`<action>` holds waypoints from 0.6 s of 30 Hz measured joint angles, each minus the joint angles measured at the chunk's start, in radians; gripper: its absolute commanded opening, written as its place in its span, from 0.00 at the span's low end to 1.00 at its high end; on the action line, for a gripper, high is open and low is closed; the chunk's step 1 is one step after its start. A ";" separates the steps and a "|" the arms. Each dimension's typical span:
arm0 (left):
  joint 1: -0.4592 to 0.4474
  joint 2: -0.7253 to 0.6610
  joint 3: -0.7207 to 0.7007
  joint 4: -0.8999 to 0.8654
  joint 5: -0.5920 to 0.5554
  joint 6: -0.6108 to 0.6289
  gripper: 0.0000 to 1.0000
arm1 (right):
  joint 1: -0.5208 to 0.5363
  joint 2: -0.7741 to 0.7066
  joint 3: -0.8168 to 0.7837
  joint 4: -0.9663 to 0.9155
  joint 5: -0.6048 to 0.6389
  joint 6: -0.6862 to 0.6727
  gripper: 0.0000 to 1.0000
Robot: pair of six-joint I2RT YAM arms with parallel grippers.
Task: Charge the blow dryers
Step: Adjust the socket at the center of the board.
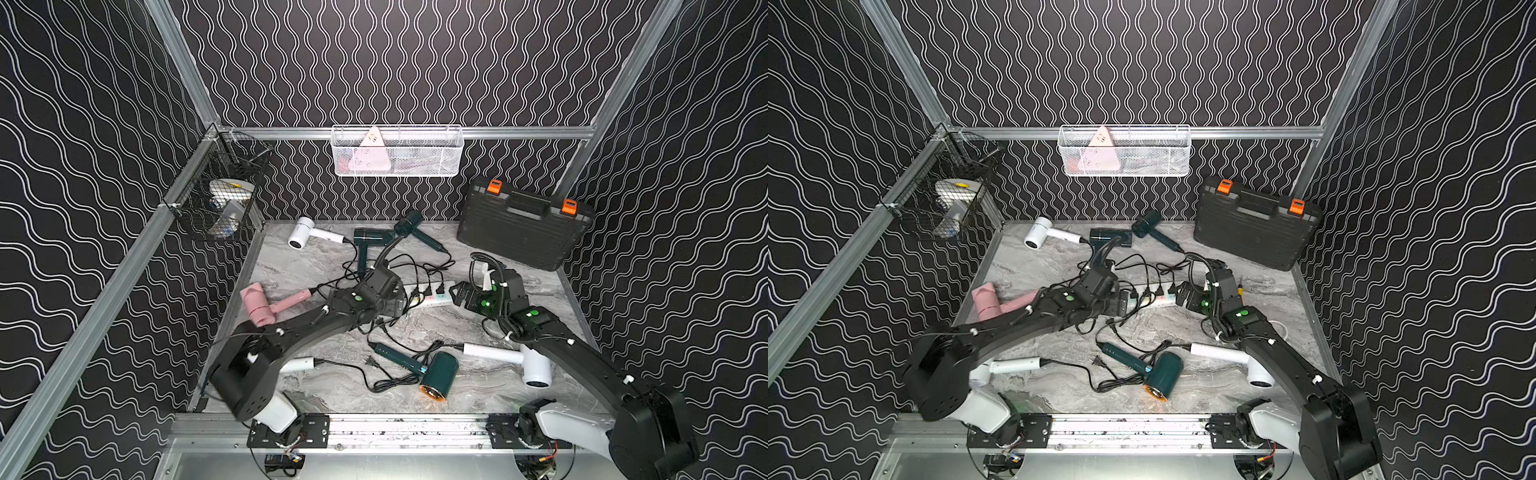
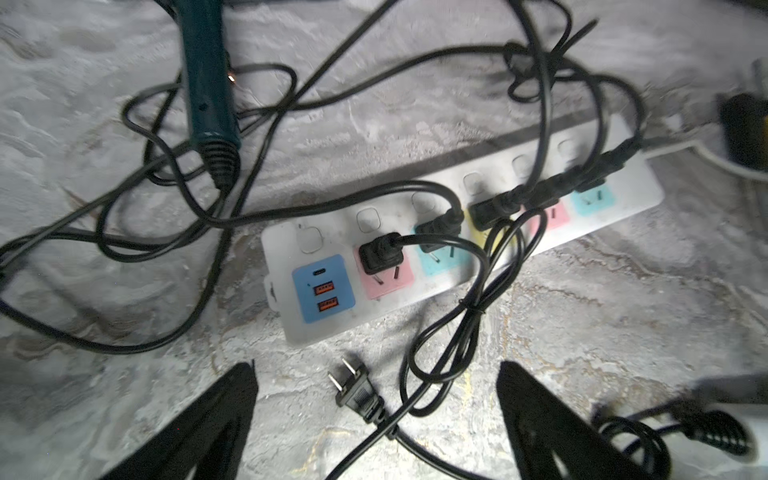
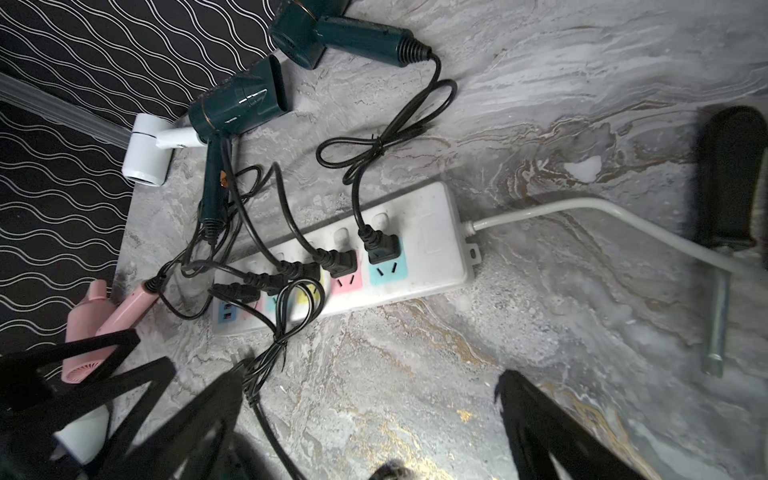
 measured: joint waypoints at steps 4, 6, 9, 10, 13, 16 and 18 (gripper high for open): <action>0.000 -0.170 -0.064 0.001 -0.027 -0.001 0.99 | 0.000 -0.071 0.010 -0.059 0.000 0.000 1.00; 0.000 -0.244 -0.099 0.012 -0.040 -0.001 0.99 | 0.000 -0.107 0.017 -0.093 0.002 -0.005 1.00; 0.000 -0.364 -0.177 0.054 -0.056 -0.005 0.99 | 0.000 -0.163 0.039 -0.147 0.016 -0.008 1.00; 0.000 -0.398 -0.210 0.082 -0.060 -0.006 0.99 | 0.000 -0.181 0.045 -0.163 0.019 -0.008 1.00; 0.001 -0.456 -0.302 0.157 -0.062 -0.008 0.99 | 0.000 -0.219 0.055 -0.204 0.023 -0.007 1.00; 0.001 -0.441 -0.365 0.237 -0.061 -0.007 0.99 | 0.000 -0.236 0.048 -0.236 0.026 -0.006 1.00; 0.006 -0.406 -0.393 0.293 -0.055 -0.003 0.99 | 0.000 -0.227 0.040 -0.249 0.026 -0.002 1.00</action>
